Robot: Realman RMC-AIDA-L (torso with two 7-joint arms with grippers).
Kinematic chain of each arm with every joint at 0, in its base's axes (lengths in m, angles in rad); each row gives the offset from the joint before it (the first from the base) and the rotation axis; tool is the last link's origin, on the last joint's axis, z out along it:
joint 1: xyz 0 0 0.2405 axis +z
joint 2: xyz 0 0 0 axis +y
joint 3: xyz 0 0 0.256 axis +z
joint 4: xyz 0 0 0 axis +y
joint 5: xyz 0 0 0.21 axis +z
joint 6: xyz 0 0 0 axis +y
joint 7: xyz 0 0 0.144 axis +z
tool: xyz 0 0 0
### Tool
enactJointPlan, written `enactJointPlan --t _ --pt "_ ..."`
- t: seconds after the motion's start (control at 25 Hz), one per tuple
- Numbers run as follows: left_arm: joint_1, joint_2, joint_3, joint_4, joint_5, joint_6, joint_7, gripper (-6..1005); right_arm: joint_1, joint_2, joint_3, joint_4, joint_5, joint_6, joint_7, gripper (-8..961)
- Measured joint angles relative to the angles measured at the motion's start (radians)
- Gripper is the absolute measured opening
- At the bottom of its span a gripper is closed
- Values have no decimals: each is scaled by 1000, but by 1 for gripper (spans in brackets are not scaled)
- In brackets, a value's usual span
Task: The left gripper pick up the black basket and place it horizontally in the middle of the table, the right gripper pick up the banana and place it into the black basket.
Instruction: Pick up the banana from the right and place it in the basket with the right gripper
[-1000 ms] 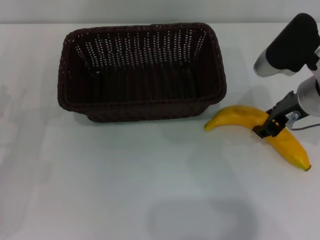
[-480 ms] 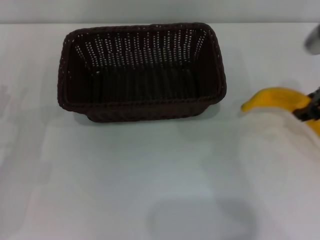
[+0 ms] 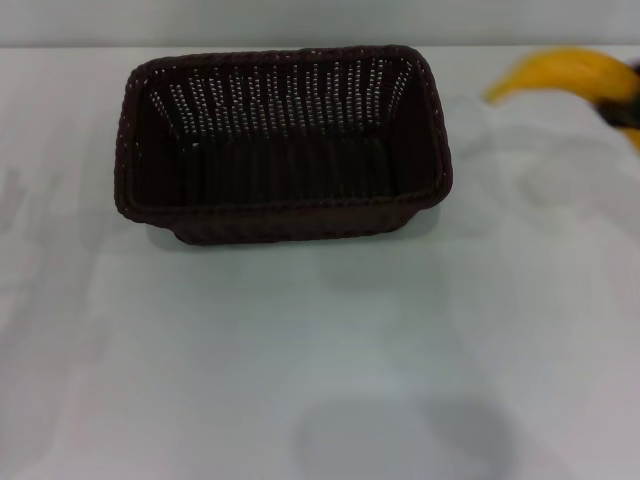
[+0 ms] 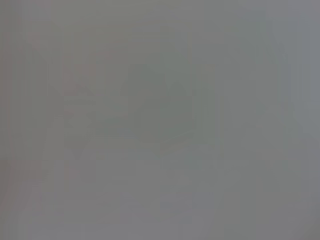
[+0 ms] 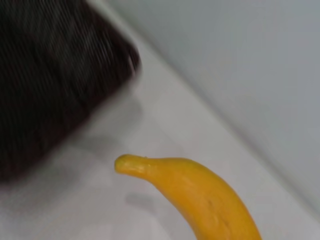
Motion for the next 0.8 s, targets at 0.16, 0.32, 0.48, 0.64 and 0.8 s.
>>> enactJointPlan --t 0.16,0.32,0.48,0.64,0.8 --pt "-11 -1 4 -9 0 0 0 888 6 1 -97 -14 128 -186 -55 489" --pt "-16 -1 4 -15 0 1 0 888 32 3 -235 -60 181 -358 -141 499" --pt "-26 -1 5 -16 2 1 0 888 101 4 -309 -166 298 -437 -229 510" --pt "-34 -1 6 -19 4 1 0 888 143 5 -320 -275 481 -464 -399 520" --pt "-40 0 6 -26 4 2 0 888 148 8 -324 -347 569 -533 -485 530"
